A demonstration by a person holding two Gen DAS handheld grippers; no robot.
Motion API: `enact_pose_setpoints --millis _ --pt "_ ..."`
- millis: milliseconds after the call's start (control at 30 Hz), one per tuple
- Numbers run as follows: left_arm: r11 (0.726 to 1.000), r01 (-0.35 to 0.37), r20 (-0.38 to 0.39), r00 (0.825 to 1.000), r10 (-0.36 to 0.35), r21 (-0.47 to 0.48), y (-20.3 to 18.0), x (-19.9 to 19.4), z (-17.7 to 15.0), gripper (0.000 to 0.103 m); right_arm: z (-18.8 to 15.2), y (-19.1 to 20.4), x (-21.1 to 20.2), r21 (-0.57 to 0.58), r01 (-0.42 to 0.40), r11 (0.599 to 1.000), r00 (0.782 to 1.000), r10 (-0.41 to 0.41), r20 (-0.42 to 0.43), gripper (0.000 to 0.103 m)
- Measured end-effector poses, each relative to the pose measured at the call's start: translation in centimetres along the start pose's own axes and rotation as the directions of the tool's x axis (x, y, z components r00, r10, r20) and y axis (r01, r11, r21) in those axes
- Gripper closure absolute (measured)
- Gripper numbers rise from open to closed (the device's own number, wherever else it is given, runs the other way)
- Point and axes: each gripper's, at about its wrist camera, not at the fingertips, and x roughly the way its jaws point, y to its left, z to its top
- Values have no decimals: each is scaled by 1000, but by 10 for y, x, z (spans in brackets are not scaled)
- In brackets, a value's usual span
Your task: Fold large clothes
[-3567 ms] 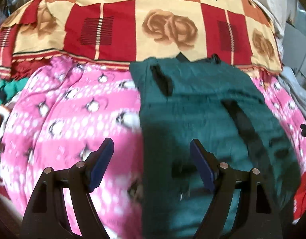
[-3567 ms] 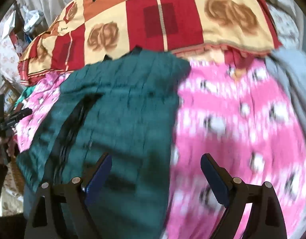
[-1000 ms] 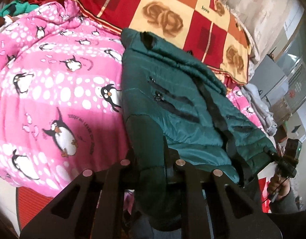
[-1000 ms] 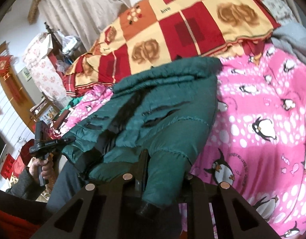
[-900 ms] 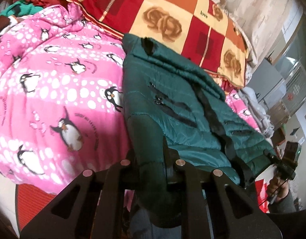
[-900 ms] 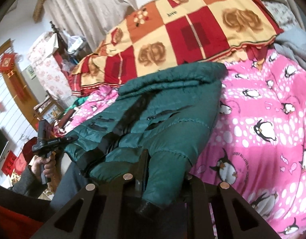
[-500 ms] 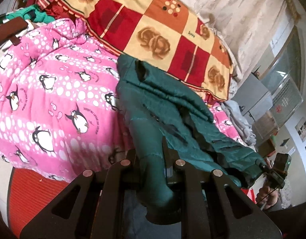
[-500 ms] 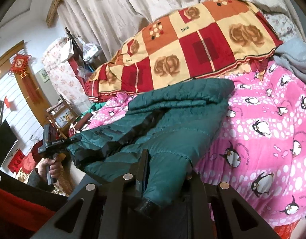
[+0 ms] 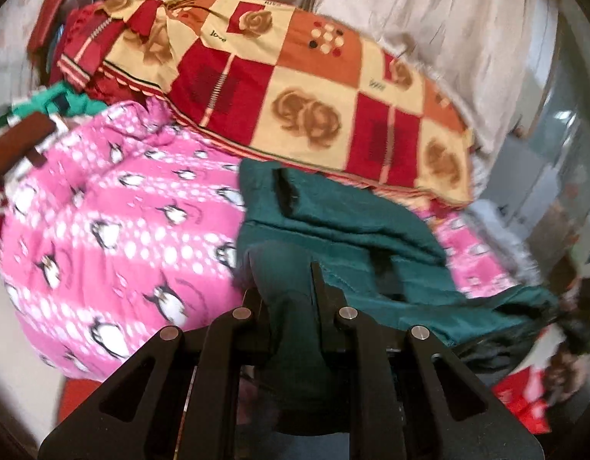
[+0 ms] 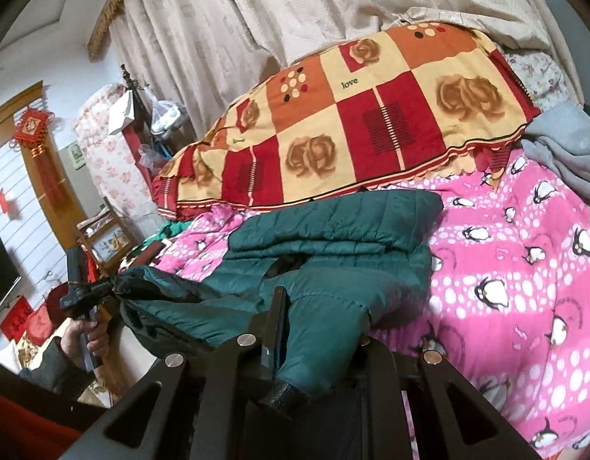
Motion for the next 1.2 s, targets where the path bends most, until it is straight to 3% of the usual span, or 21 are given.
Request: enact_pose_setpoints --millis 100,233,367,1200 --pt "994 -102 -42 994 103 27 -8 16 3 91 6 0 9 -12 15 1000 1000 -15 -3 89" --pt "973 -216 -63 973 221 81 -20 29 -2 91 12 -4 21 -13 51 999 999 -51 -14 89" --pt "961 -264 -83 959 271 83 -19 35 -9 91 15 -3 29 -29 80 996 997 -81 -18 89" --pt "962 -262 -102 958 269 75 -14 46 -12 91 17 -5 44 -19 136 991 990 -136 -21 89"
